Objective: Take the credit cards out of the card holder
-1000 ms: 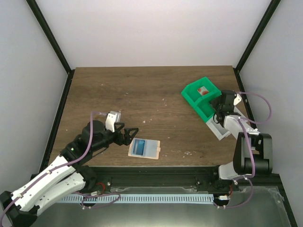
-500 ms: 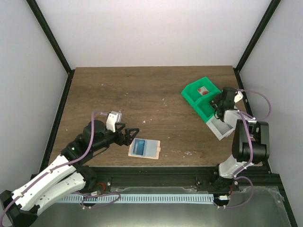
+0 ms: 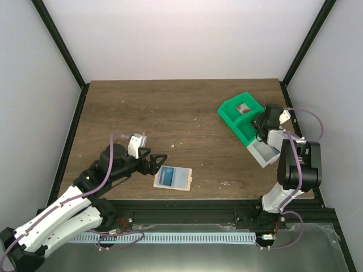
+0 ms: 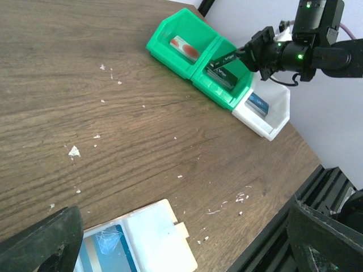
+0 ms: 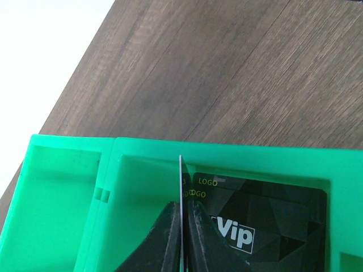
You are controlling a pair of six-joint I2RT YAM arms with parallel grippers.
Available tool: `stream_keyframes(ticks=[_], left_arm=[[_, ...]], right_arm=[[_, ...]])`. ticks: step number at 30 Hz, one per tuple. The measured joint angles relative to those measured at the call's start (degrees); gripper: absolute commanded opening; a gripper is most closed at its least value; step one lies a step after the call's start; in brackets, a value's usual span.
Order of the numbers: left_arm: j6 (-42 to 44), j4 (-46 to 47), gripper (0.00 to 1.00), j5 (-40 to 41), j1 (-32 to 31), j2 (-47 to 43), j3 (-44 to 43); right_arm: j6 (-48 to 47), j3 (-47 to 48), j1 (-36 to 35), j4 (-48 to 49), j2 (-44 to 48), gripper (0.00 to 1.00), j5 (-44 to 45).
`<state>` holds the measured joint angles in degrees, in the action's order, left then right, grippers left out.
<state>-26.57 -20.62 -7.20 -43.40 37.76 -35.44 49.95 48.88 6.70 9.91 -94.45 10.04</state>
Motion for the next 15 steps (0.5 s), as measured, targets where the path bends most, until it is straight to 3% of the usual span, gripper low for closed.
stream_keyframes(ticks=[7,12,15], left_arm=[[0.24,0.00,1.00,-1.01,0.00,0.39,0.00],[0.24,0.07,1.00,-1.09,0.00,0.09,0.00],[0.26,0.46,1.00,-1.29,0.00,-0.02,0.00]], right_arm=[[-0.13,1.99,0.04,-3.04,0.00,0.10,1.25],[0.39,2.38,0.07,-5.60,0.57,0.01,1.62],[0.70,2.38,0.11,-6.75,0.68,0.01,1.97]])
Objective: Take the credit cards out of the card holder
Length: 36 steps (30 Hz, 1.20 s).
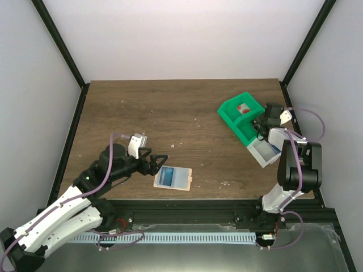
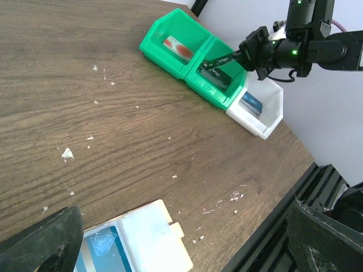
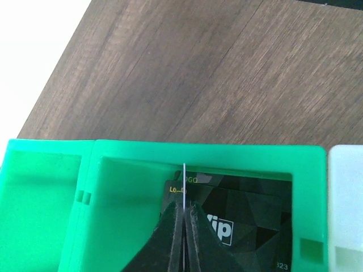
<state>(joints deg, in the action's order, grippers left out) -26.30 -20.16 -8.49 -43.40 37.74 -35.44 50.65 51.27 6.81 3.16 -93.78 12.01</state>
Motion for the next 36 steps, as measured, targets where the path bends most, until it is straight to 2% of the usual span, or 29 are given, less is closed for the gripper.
stream_keyframes(ticks=[14,19,22,25,36], left_arm=[[0.74,0.20,1.00,-1.14,0.00,-0.28,0.00],[0.92,0.35,1.00,-1.70,0.00,-0.09,0.00],[1.01,0.35,1.00,-1.73,0.00,-0.07,0.00],[1.03,0.35,1.00,-1.70,0.00,-0.09,0.00],[1.01,0.35,1.00,-1.16,0.00,-0.76,0.00]], right_arm=[[1.64,-1.29,0.20,3.85,0.20,0.00,0.42],[1.97,-1.40,0.26,5.14,-1.01,0.10,-0.22],[2.27,-1.38,0.37,4.79,-1.31,0.11,-0.24],[3.17,-0.42,0.59,2.19,-2.03,0.12,-0.07],[6.84,4.66,0.61,-5.60,-3.78,0.31,0.24]])
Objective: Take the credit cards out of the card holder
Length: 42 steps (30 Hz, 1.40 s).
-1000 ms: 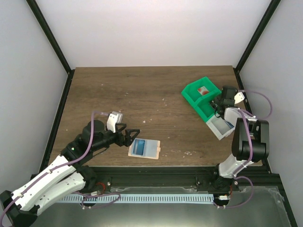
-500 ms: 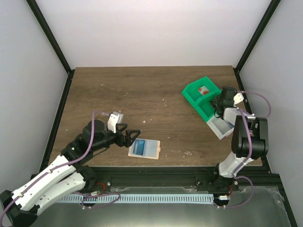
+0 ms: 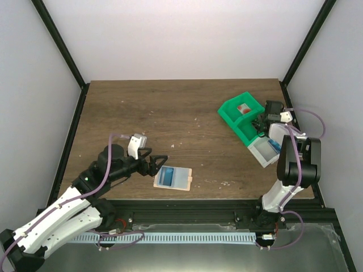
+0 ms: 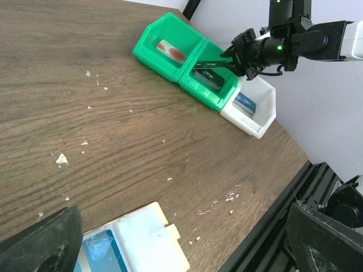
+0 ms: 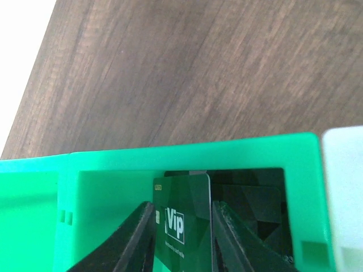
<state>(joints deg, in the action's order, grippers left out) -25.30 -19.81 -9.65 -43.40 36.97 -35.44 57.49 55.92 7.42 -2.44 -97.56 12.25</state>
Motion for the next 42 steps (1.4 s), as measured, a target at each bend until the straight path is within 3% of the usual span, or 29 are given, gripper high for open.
stream_keyframes(ticks=[14,21,35,42], left_arm=[[-0.59,-0.57,1.00,1.84,0.00,3.17,0.00],[-2.97,-1.18,0.98,1.57,0.00,8.04,0.00],[-14.73,8.83,0.83,-0.72,0.02,15.37,9.22],[-18.47,13.70,0.84,0.52,0.02,20.11,13.16]], right_arm=[[4.35,9.77,0.00,-18.43,0.79,0.36,-0.57],[-0.83,9.57,0.02,-21.05,3.78,0.37,-4.24],[-20.55,-5.53,-1.07,-12.35,17.75,0.37,-29.70],[-24.63,-12.33,-3.74,-9.20,26.62,0.37,-39.80]])
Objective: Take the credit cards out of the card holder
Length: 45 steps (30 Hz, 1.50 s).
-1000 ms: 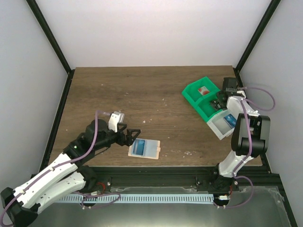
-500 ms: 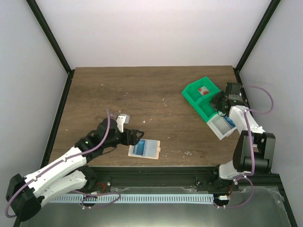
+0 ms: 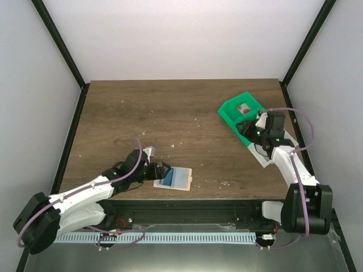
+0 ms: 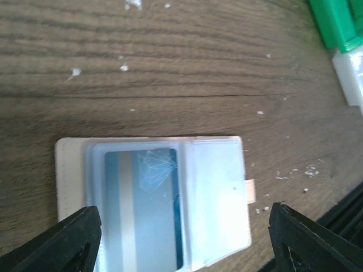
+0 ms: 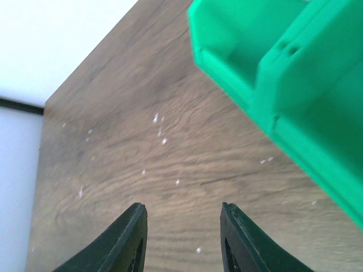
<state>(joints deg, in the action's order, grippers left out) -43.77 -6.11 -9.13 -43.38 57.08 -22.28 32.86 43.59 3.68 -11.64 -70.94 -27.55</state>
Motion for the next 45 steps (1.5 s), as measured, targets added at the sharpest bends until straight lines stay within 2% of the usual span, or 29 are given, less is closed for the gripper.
stream_keyframes(ticks=[7,14,23,31,36,40,45], left_arm=[[-1.09,1.62,0.87,1.22,0.26,4.42,1.60],[-1.07,4.63,0.83,0.33,0.26,7.45,2.49],[-3.50,14.60,0.80,-6.43,0.15,14.25,3.21],[-11.26,27.36,0.77,-14.62,-0.66,15.93,8.39],[-13.73,27.89,0.73,-16.11,-0.92,15.19,9.22],[-13.81,24.41,0.63,-13.92,-0.92,12.09,9.07],[-13.33,21.09,0.34,-11.85,-0.79,10.40,8.57]], right_arm=[[-0.92,-6.62,-4.50,1.86,5.35,0.38,-6.10],[-0.76,-10.16,-10.36,2.69,10.75,0.39,-8.59],[2.27,-14.05,-22.51,4.92,12.81,0.39,-7.04],[4.68,-15.67,-26.97,7.04,12.79,0.39,-5.07],[6.25,-16.28,-31.23,8.61,11.34,0.40,-4.20],[8.31,-16.48,-35.58,10.86,9.77,0.40,-3.32],[9.97,-16.48,-40.68,13.33,6.58,0.39,-1.70]])
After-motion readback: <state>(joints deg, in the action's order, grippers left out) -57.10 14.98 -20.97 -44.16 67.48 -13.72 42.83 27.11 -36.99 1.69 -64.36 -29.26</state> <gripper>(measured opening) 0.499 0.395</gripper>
